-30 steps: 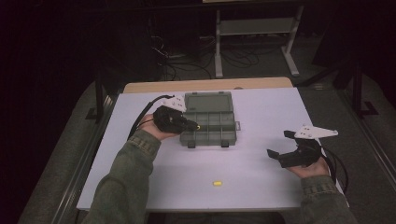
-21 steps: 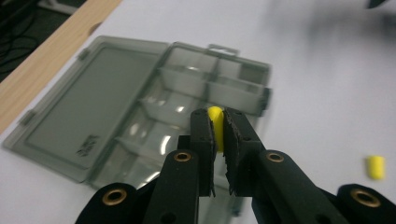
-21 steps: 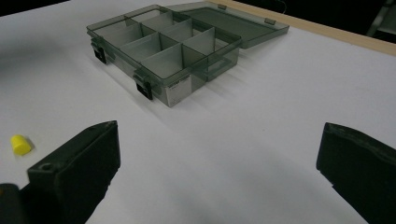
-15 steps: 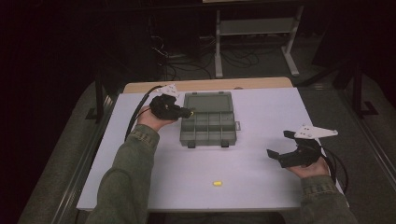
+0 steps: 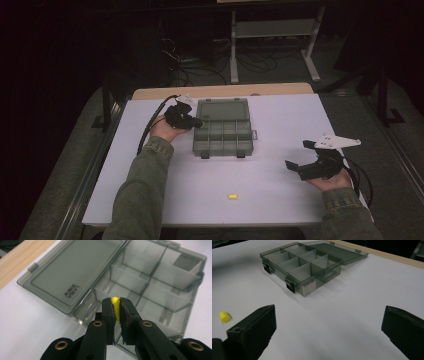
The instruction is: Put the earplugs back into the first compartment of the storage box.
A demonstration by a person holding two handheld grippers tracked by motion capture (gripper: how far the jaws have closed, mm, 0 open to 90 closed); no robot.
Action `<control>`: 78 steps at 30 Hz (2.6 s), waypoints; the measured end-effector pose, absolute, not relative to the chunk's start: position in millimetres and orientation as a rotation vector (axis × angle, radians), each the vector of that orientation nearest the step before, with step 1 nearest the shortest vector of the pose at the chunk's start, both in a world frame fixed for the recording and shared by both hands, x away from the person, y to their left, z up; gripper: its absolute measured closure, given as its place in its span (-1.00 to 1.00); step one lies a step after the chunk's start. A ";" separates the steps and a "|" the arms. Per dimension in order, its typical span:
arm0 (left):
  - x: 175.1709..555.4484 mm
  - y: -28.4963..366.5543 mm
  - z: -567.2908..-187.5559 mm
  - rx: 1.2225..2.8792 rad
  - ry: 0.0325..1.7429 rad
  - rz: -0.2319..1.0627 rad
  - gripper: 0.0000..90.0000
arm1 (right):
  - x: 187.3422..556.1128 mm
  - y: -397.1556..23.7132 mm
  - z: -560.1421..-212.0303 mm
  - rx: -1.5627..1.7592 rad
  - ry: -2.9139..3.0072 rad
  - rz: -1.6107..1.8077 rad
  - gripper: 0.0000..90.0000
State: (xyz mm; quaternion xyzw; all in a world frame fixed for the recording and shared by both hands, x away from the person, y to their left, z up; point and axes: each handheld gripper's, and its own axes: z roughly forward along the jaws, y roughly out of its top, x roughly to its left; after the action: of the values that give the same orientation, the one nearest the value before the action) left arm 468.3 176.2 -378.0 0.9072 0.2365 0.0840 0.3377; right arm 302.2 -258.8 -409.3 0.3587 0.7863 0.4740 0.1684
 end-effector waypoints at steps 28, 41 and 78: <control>455.5 182.3 -357.7 2.243 0.608 0.196 -0.14 | 301.4 -258.2 -408.5 1.015 2.235 1.357 -1.00; 425.7 188.3 -332.2 2.193 0.557 0.197 -0.94 | 301.7 -256.1 -409.2 1.010 2.247 1.348 -1.00; 351.4 152.5 -363.0 2.231 0.320 0.168 -1.00 | 301.2 -255.9 -409.2 1.014 2.247 1.340 -1.00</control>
State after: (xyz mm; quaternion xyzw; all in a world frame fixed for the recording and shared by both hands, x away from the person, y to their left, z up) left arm 351.4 152.5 -363.0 0.8928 0.1282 0.0674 0.4265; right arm 301.2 -255.9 -409.2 0.3563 0.7896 0.4708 0.1670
